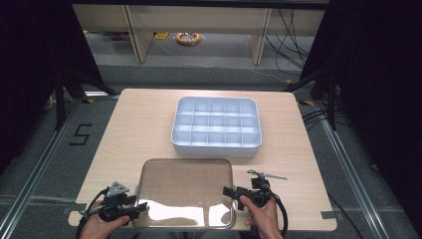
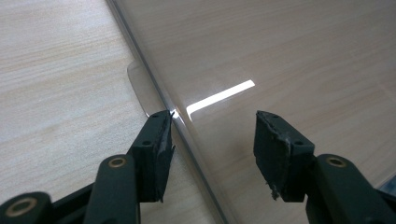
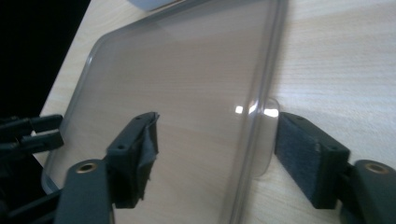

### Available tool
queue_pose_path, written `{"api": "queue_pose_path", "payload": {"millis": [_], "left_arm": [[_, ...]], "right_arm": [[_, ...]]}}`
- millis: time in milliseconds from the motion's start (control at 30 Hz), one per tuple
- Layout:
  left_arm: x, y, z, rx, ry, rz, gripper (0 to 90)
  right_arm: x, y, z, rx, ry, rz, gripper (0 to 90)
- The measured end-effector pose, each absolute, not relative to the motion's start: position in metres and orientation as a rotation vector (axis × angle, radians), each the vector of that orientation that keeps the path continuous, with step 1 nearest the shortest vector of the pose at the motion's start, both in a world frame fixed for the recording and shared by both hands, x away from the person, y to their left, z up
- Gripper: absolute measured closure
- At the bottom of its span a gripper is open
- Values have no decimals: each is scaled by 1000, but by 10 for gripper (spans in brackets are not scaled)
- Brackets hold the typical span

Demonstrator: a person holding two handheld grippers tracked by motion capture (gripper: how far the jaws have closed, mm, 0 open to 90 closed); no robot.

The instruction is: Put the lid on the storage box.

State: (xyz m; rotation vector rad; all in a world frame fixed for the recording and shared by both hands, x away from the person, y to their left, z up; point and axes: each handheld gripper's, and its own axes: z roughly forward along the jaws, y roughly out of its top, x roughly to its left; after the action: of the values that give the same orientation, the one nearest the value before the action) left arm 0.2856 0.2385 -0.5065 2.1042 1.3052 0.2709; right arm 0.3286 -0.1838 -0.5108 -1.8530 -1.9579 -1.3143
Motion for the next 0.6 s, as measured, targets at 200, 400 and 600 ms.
{"api": "queue_pose_path", "payload": {"millis": [200, 400, 600], "left_arm": [[286, 240, -506, 2093, 1308, 252, 455], [286, 243, -506, 2085, 1312, 230, 455], [286, 243, -507, 2054, 1322, 219, 411]], "right_arm": [[324, -188, -520, -1811, -1778, -1318, 520], [322, -191, -517, -1776, -1932, -1367, 647], [312, -193, -511, -1705, -1951, -1440, 677]]}}
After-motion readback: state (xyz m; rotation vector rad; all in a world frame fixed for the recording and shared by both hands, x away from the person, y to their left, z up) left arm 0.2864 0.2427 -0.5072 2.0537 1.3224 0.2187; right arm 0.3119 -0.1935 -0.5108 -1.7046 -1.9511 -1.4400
